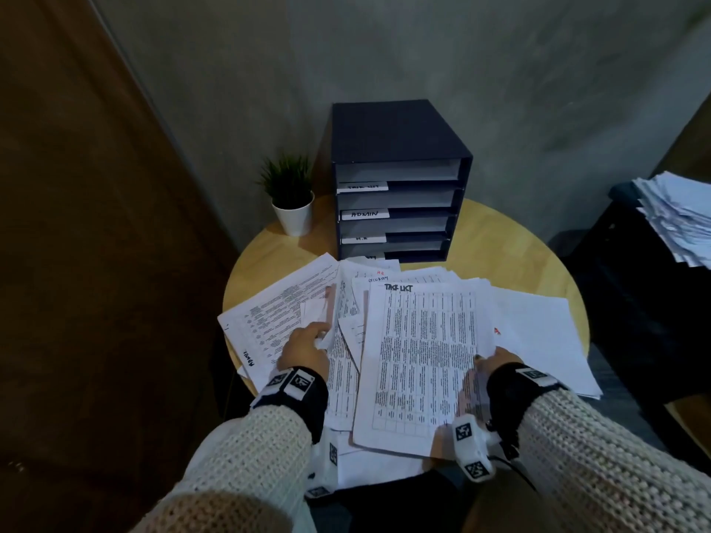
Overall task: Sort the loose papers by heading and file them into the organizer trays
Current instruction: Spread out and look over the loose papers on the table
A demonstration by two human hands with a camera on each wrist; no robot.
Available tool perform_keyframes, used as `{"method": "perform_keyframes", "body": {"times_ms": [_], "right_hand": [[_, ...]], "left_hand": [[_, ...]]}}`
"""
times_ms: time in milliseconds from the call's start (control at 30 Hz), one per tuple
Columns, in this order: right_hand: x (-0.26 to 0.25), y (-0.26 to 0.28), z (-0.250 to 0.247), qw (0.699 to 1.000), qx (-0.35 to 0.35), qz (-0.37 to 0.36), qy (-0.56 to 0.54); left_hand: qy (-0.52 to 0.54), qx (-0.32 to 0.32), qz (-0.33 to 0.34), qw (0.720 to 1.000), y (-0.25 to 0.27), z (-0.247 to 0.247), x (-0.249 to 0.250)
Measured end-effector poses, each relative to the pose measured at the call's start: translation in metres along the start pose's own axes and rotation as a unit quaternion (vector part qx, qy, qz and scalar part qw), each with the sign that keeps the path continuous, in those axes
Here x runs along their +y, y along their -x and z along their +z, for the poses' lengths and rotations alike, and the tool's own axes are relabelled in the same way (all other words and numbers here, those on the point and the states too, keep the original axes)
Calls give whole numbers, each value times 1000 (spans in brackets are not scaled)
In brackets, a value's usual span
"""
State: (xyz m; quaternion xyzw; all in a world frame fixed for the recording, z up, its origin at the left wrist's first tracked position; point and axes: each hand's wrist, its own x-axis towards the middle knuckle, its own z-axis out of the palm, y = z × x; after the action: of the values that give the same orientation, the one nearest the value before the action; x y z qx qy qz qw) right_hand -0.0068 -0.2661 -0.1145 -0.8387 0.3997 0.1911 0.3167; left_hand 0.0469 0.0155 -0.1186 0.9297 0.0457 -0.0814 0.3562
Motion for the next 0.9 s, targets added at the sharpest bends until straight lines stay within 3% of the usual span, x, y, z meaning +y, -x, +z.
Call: {"method": "perform_keyframes", "body": {"times_ms": [200, 300, 367, 533, 667, 800, 900], "right_hand": [[2, -3, -2, 1000, 7, -8, 13], [4, -5, -3, 1000, 18, -14, 14], [5, -7, -3, 1000, 19, -5, 12], [1, -8, 0, 999, 9, -7, 37], [-3, -6, 3, 998, -4, -23, 62], [-4, -9, 6, 996, -15, -27, 86], [-3, -8, 8, 996, -19, -21, 84]], "left_hand": [[-83, 78, -19, 993, 9, 1, 2], [62, 11, -18, 998, 9, 2, 7], [171, -18, -20, 985, 13, 2, 12], [234, -55, -19, 970, 19, 0, 15], [188, -99, -10, 977, 12, 6, 8], [17, -54, -52, 997, 1, 2, 0], [40, -75, -91, 992, -1, 2, -7]]}}
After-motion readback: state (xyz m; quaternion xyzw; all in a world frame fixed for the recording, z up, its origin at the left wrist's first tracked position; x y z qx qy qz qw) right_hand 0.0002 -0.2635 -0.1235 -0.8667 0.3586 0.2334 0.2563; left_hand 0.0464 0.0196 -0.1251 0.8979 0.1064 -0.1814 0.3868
